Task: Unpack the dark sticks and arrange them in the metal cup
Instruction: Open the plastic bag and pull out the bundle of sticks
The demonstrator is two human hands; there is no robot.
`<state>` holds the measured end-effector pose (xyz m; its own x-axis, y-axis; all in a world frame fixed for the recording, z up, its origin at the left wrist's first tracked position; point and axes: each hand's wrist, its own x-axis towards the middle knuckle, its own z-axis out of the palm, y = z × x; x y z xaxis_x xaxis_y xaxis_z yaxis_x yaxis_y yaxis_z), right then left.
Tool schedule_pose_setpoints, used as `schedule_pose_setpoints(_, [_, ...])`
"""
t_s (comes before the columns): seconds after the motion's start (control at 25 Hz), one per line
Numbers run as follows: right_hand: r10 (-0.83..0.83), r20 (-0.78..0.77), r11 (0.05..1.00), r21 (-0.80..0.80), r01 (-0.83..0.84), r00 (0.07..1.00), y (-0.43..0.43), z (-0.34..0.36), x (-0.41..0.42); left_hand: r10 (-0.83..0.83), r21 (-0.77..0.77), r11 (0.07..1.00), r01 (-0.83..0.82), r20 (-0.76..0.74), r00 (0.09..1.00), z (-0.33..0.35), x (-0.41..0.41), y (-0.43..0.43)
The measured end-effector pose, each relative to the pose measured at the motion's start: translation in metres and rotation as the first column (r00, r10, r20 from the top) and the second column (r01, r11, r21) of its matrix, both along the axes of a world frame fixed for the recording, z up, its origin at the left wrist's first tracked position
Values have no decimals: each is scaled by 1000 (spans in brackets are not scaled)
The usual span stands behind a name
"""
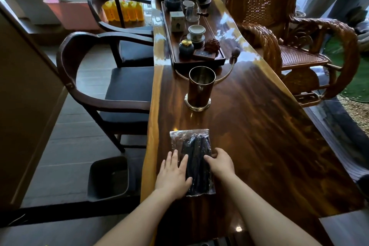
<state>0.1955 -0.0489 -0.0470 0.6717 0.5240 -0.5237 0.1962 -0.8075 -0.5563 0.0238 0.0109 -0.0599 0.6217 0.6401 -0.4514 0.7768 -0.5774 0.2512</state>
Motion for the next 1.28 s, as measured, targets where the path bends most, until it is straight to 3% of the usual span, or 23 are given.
schedule_pose_setpoints(0.2, [-90,-172,992,77,104,981,3,-6,-5,13,-73,997,-9,54,998,-5,-1,1])
schedule_pose_setpoints(0.4, [-206,-367,940,185,288,907,-1,-3,-12,339,-309,918,-249,283,897,12,8,6])
schedule_pose_setpoints(0.52, [-241,-517,886,229,404,821,-5,5,-22,497,-450,830,-331,325,804,24,15,6])
schedule_pose_setpoints(0.64, [-187,-582,869,277,409,791,-9,15,-37,668,-593,690,-416,300,681,32,23,8])
schedule_pose_setpoints(0.8, [-84,-561,888,333,317,824,-11,29,-53,683,-585,684,-436,303,665,42,31,12])
schedule_pose_setpoints(0.96, [104,-787,806,425,412,608,-17,43,-61,744,-561,650,-514,331,581,50,34,24])
schedule_pose_setpoints(1.0, [131,-792,798,441,410,596,-19,46,-60,762,-557,636,-535,340,551,52,32,27])
schedule_pose_setpoints(1.04, [120,-760,796,458,395,639,-21,47,-58,767,-552,633,-543,354,535,54,30,31])
schedule_pose_setpoints(1.08, [66,-665,796,485,363,744,-22,47,-54,761,-548,643,-535,373,531,56,26,33])
schedule_pose_setpoints(1.16, [-81,-265,803,553,220,961,-22,51,-40,716,-546,691,-474,428,552,64,17,35])
schedule_pose_setpoints(1.2, [-85,-81,796,594,117,993,-21,56,-32,680,-545,724,-424,457,574,70,12,36])
schedule_pose_setpoints(1.28, [112,109,753,639,-156,988,-15,70,-12,596,-568,771,-287,484,641,84,2,35])
